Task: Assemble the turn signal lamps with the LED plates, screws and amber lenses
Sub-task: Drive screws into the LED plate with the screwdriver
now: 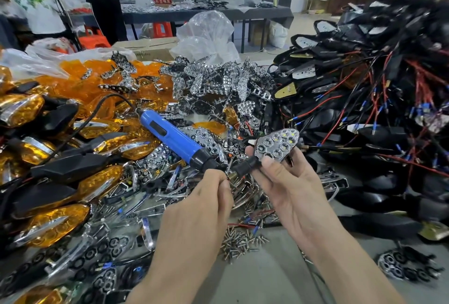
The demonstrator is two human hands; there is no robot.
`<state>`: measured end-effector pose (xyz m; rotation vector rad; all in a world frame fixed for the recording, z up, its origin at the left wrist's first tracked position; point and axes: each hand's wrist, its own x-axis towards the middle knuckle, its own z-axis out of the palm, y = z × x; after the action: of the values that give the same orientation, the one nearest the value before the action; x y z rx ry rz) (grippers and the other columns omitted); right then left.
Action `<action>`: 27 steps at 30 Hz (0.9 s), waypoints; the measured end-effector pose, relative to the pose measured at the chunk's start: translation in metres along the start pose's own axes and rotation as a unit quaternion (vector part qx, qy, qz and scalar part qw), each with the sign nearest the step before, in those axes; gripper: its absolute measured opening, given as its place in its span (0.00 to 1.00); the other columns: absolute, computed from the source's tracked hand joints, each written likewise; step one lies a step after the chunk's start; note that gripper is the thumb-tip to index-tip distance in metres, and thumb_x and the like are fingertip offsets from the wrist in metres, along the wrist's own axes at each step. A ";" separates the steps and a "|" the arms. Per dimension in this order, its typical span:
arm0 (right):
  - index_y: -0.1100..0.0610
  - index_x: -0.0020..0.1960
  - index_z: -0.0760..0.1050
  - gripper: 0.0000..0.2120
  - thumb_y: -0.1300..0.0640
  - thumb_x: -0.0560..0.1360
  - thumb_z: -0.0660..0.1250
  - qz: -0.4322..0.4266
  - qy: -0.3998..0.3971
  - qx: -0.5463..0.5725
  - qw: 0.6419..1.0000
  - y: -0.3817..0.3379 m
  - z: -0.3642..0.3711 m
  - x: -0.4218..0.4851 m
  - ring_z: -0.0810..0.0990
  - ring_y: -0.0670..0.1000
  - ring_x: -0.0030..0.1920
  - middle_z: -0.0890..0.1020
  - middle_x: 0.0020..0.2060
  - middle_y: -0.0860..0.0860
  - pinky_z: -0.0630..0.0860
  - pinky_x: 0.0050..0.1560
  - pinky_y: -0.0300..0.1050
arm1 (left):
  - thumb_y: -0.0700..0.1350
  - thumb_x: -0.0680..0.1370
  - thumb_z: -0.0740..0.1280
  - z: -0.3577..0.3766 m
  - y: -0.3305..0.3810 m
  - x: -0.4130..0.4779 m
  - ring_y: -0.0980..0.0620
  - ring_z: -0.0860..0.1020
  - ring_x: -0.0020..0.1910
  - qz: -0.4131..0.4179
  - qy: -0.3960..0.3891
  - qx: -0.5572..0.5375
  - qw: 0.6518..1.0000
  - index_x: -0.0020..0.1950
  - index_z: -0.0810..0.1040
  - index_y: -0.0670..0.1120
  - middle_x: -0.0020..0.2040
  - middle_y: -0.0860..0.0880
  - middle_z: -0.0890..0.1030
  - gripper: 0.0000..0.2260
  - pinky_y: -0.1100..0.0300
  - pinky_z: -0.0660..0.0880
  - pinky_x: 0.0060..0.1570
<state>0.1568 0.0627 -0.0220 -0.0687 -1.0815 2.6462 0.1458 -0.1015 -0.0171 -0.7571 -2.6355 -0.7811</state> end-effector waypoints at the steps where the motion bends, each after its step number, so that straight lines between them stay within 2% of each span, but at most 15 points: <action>1: 0.63 0.68 0.70 0.27 0.65 0.70 0.72 -0.001 0.001 -0.001 1.000 0.000 0.000 0.000 0.83 0.58 0.63 0.86 0.55 0.58 0.81 0.60 0.49 | 0.55 0.82 0.50 -0.001 0.001 0.001 0.55 0.64 0.20 0.003 0.004 0.018 1.000 0.47 0.63 0.56 0.26 0.57 0.65 0.07 0.66 0.56 0.21; 4: 0.61 0.65 0.72 0.26 0.66 0.69 0.73 -0.008 0.008 -0.011 1.000 -0.001 0.000 0.000 0.82 0.58 0.63 0.84 0.59 0.61 0.82 0.57 0.47 | 0.56 0.82 0.50 -0.003 -0.002 0.002 0.54 0.67 0.22 -0.012 0.010 -0.009 1.000 0.46 0.64 0.57 0.26 0.56 0.67 0.08 0.65 0.57 0.22; 6: 0.59 0.65 0.72 0.26 0.66 0.68 0.73 -0.004 0.008 -0.025 1.000 -0.002 0.000 0.001 0.83 0.58 0.63 0.82 0.62 0.63 0.82 0.55 0.46 | 0.58 0.82 0.51 0.001 -0.006 0.001 0.55 0.71 0.26 -0.034 -0.006 -0.110 0.993 0.46 0.66 0.59 0.30 0.55 0.73 0.09 0.64 0.60 0.25; 8: 0.59 0.65 0.72 0.26 0.67 0.68 0.72 0.003 0.001 -0.036 0.999 -0.002 -0.001 0.000 0.83 0.57 0.62 0.82 0.63 0.61 0.82 0.53 0.44 | 0.55 0.82 0.55 0.002 -0.009 0.003 0.57 0.68 0.26 -0.065 -0.020 -0.221 0.973 0.44 0.70 0.58 0.29 0.56 0.73 0.09 0.64 0.64 0.27; 10: 0.58 0.65 0.73 0.25 0.68 0.68 0.71 0.008 -0.011 -0.039 0.999 -0.003 -0.001 0.000 0.83 0.57 0.62 0.84 0.60 0.58 0.82 0.54 0.44 | 0.51 0.82 0.60 -0.003 -0.011 0.010 0.59 0.64 0.25 -0.128 -0.053 -0.330 0.934 0.41 0.74 0.54 0.27 0.56 0.68 0.10 0.65 0.62 0.25; 12: 0.59 0.65 0.73 0.26 0.68 0.68 0.72 0.013 -0.019 -0.038 0.999 -0.003 -0.002 0.000 0.83 0.58 0.63 0.84 0.61 0.57 0.82 0.56 0.46 | 0.47 0.80 0.62 -0.011 -0.013 0.016 0.56 0.60 0.23 -0.205 -0.109 -0.431 0.872 0.38 0.75 0.52 0.28 0.55 0.65 0.11 0.65 0.58 0.23; 13: 0.59 0.66 0.73 0.27 0.68 0.68 0.72 0.016 -0.021 -0.037 0.999 -0.003 -0.002 0.000 0.83 0.58 0.63 0.84 0.61 0.58 0.82 0.57 0.47 | 0.45 0.80 0.62 -0.013 -0.014 0.017 0.56 0.58 0.23 -0.231 -0.132 -0.466 0.844 0.38 0.76 0.51 0.28 0.53 0.63 0.11 0.65 0.56 0.22; 15: 0.60 0.67 0.72 0.28 0.68 0.68 0.72 0.017 -0.023 -0.040 0.999 -0.003 -0.002 -0.001 0.83 0.59 0.63 0.84 0.62 0.58 0.82 0.57 0.47 | 0.43 0.79 0.61 -0.018 -0.015 0.020 0.54 0.56 0.23 -0.253 -0.157 -0.498 0.814 0.38 0.75 0.49 0.29 0.52 0.61 0.11 0.64 0.52 0.24; 19: 0.61 0.67 0.72 0.29 0.68 0.67 0.74 0.012 -0.015 -0.036 0.999 0.000 -0.003 0.000 0.83 0.59 0.62 0.83 0.62 0.60 0.82 0.55 0.46 | 0.42 0.80 0.60 -0.018 -0.016 0.021 0.54 0.54 0.24 -0.260 -0.162 -0.514 0.801 0.37 0.75 0.49 0.29 0.51 0.59 0.12 0.64 0.50 0.26; 22: 0.62 0.65 0.72 0.28 0.67 0.66 0.75 0.003 -0.006 -0.037 0.999 0.001 -0.003 0.002 0.84 0.60 0.60 0.82 0.59 0.63 0.83 0.54 0.46 | 0.42 0.80 0.61 -0.016 -0.016 0.022 0.54 0.55 0.23 -0.254 -0.148 -0.510 0.808 0.37 0.76 0.49 0.28 0.51 0.62 0.13 0.66 0.52 0.23; 27: 0.59 0.63 0.74 0.25 0.68 0.68 0.76 -0.009 -0.002 -0.061 0.998 0.005 -0.007 0.003 0.84 0.59 0.60 0.84 0.57 0.60 0.83 0.54 0.46 | 0.43 0.80 0.61 -0.013 -0.016 0.022 0.56 0.57 0.21 -0.264 -0.143 -0.491 0.818 0.34 0.76 0.52 0.26 0.53 0.64 0.15 0.67 0.54 0.21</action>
<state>0.1538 0.0651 -0.0300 -0.0785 -1.2373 2.5625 0.1206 -0.1112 -0.0045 -0.3051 -2.5754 -2.4531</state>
